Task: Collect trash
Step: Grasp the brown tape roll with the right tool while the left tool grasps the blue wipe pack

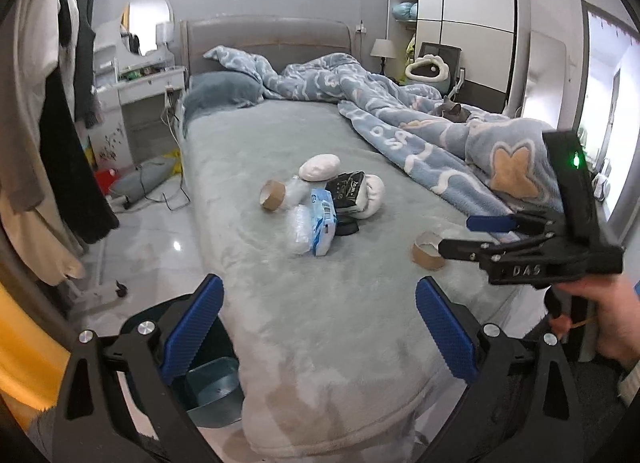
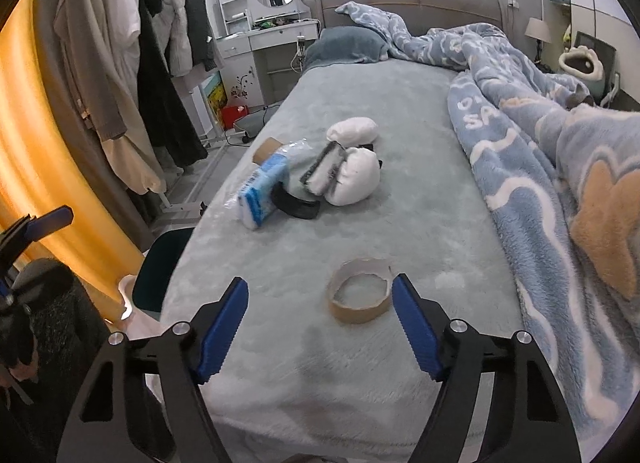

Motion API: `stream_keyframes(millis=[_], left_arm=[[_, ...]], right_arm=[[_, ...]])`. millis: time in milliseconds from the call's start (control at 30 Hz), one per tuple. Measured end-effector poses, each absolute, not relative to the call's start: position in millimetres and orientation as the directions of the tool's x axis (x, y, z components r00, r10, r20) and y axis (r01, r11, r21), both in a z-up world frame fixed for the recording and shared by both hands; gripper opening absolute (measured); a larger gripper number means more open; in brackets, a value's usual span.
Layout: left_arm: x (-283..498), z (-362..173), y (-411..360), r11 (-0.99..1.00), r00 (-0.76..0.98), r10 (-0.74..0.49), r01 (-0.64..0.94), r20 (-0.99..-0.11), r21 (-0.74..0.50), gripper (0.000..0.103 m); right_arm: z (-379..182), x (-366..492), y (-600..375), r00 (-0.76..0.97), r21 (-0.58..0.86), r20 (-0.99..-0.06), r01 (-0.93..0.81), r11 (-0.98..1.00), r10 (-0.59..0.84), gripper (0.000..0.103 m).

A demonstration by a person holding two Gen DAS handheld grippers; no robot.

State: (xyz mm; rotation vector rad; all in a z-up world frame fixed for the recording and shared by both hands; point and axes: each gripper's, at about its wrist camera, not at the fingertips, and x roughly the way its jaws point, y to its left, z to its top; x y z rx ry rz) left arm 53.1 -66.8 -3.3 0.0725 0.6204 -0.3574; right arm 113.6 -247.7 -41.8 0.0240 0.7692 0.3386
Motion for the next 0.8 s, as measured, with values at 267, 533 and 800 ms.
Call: stream_keyframes(millis=[267, 533, 800], left_arm=[[96, -14, -78, 0.902, 0.709, -0.369, 0.429, -0.601, -0.048, 0.075], [128, -21, -94, 0.858, 0.690, -0.444, 0.511, -0.571, -0.049, 0.058], [155, -40, -105, 0.855, 0.656, -0.466, 0.508, -0.594, -0.109, 0.048]], right_arm=[[-73, 137, -246, 0.658, 0.049, -0.704, -0.328, 0.943, 0.266, 0.070], [-93, 148, -251, 0.628, 0.046, -0.727, -0.359, 0.932, 0.278, 0.054], [-100, 155, -256, 0.611, 0.090, -0.728, -0.362, 0.928, 0.309, 0.049]])
